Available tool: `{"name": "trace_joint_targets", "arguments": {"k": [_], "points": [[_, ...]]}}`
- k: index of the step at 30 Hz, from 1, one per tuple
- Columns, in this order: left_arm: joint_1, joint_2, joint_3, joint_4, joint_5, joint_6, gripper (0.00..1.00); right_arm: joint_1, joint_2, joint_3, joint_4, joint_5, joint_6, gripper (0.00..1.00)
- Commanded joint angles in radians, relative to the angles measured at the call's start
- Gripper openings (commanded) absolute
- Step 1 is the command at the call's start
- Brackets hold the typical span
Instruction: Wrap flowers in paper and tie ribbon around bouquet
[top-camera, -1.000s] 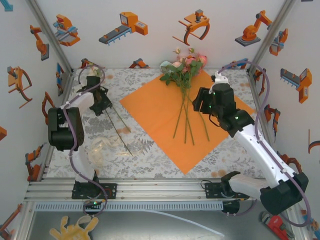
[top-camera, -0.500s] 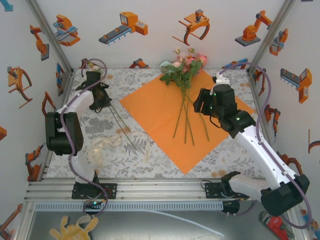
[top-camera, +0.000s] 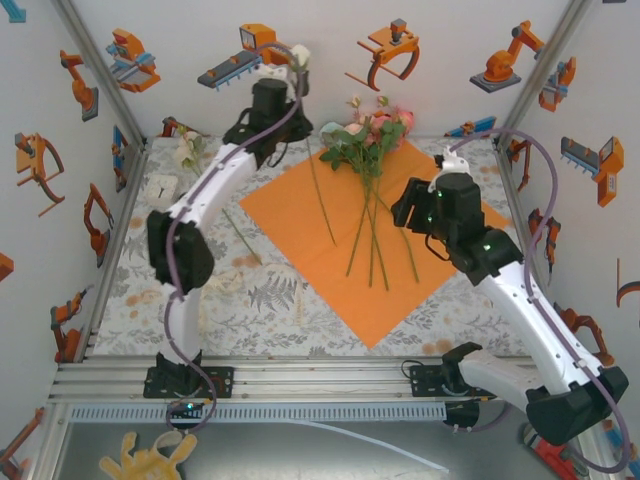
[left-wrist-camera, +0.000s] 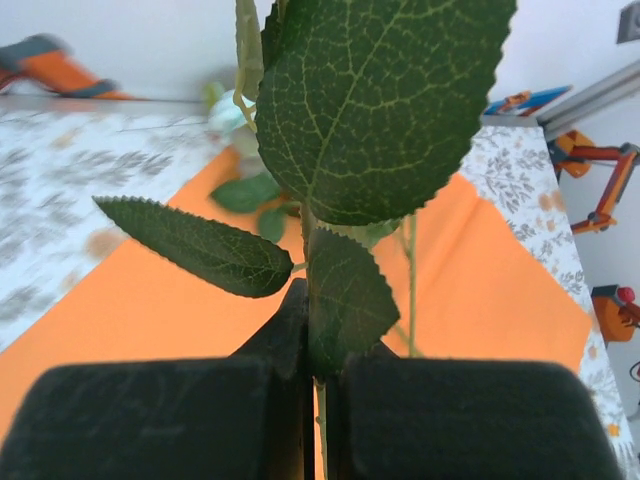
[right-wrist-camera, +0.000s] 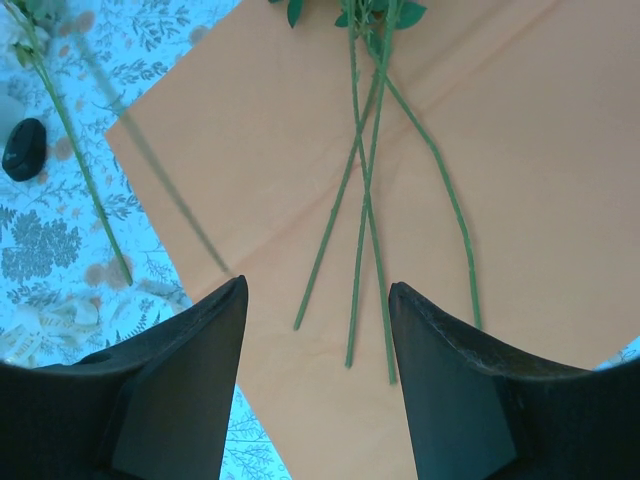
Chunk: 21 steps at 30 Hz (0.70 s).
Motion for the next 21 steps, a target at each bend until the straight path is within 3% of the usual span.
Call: {"name": "trace_joint_targets", "arguments": {"k": [1, 5, 8, 9, 10, 13, 16, 21], "points": [[-0.033, 0.189, 0.195, 0.063, 0.047, 0.049, 0.00, 0.003, -0.057, -0.027, -0.034, 0.032, 0.019, 0.56], [-0.048, 0.417, 0.432, 0.088, 0.078, -0.044, 0.00, 0.002, -0.099, -0.048, -0.054, 0.010, 0.038, 0.56], [-0.052, 0.526, 0.468, 0.203, 0.079, -0.173, 0.02, 0.002, -0.117, -0.057, -0.079, 0.001, 0.048, 0.56], [-0.054, 0.550, 0.474, 0.238, 0.079, -0.198, 0.08, 0.002, -0.121, -0.059, -0.087, -0.002, 0.048, 0.56], [-0.057, 0.576, 0.487, 0.260, 0.073, -0.225, 0.20, 0.002, -0.128, -0.061, -0.097, -0.004, 0.050, 0.56], [-0.059, 0.624, 0.536, 0.276, 0.063, -0.257, 0.36, 0.002, -0.145, -0.056, -0.133, 0.004, 0.040, 0.56], [-0.056, 0.606, 0.532, 0.269, 0.049, -0.235, 0.63, 0.002, -0.156, -0.049, -0.150, 0.021, 0.020, 0.57], [-0.037, 0.436, 0.441, 0.172, 0.103, -0.193, 0.65, 0.002, -0.136, -0.025, -0.145, 0.015, 0.030, 0.57]]}}
